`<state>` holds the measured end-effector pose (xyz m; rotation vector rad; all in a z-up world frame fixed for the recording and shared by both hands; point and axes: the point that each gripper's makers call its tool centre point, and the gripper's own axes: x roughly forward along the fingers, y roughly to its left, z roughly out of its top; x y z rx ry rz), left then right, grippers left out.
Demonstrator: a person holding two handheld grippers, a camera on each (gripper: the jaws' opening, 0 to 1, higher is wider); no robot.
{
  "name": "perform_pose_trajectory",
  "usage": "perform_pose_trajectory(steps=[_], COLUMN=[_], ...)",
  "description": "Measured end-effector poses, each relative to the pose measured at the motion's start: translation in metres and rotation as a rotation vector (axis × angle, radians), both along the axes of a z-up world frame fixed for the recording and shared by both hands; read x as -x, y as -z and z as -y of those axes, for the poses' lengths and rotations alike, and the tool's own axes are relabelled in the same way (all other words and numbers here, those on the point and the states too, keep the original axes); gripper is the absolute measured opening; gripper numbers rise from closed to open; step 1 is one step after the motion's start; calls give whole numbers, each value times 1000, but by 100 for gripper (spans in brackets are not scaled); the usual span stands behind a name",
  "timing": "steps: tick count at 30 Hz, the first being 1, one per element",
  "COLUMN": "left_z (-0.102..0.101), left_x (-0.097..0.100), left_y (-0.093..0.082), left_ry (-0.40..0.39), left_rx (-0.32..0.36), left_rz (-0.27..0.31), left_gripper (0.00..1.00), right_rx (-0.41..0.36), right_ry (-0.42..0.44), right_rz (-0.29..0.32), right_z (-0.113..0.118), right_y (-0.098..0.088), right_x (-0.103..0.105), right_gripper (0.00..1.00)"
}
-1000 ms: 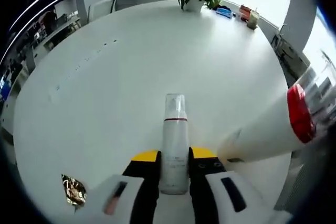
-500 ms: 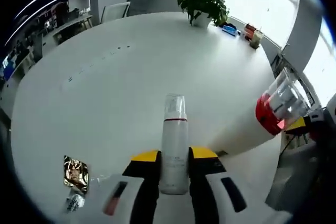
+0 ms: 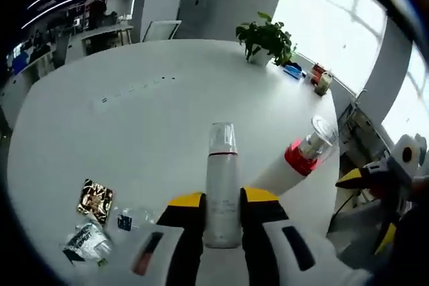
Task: Arrange the skincare products in the storage area until every visible bottle or jar stands upright without overlapping.
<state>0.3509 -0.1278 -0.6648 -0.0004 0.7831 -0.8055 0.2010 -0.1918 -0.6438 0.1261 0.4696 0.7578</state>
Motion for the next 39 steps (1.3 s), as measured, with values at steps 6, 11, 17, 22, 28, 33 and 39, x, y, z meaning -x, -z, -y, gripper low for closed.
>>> perform_pose_trajectory(steps=[6,11,17,22,28,33,39], left_z=[-9,-11,-14,-11,-10,-10,-13], left_x=[11,18,36,57,85,107,137], left_y=[-18,-30,-50,-73,-96,-115,-136], left_ry=[-25,-36,-22,9,64,89,104], left_rx=[77,129,215,335,465,596,741], left_rz=[22,40,65,69,75,72,79], left_gripper=[21,21,21,21,21,21,21], right_rx=[-25,-53,-108,-173,-307,-395,-485], right_ry=[-17,-30,-52,-80,-98,-109,-136], right_rz=[13,28,49,59,66,64,69], right_z=[0,0,-6,-12,-19,-24,-34], right_y=[-10,-21,-39,-56,-84,-101,-121], right_x=[3,3,2,1,-2,-3,1], right_gripper=[81,78,75,71,65,60,54])
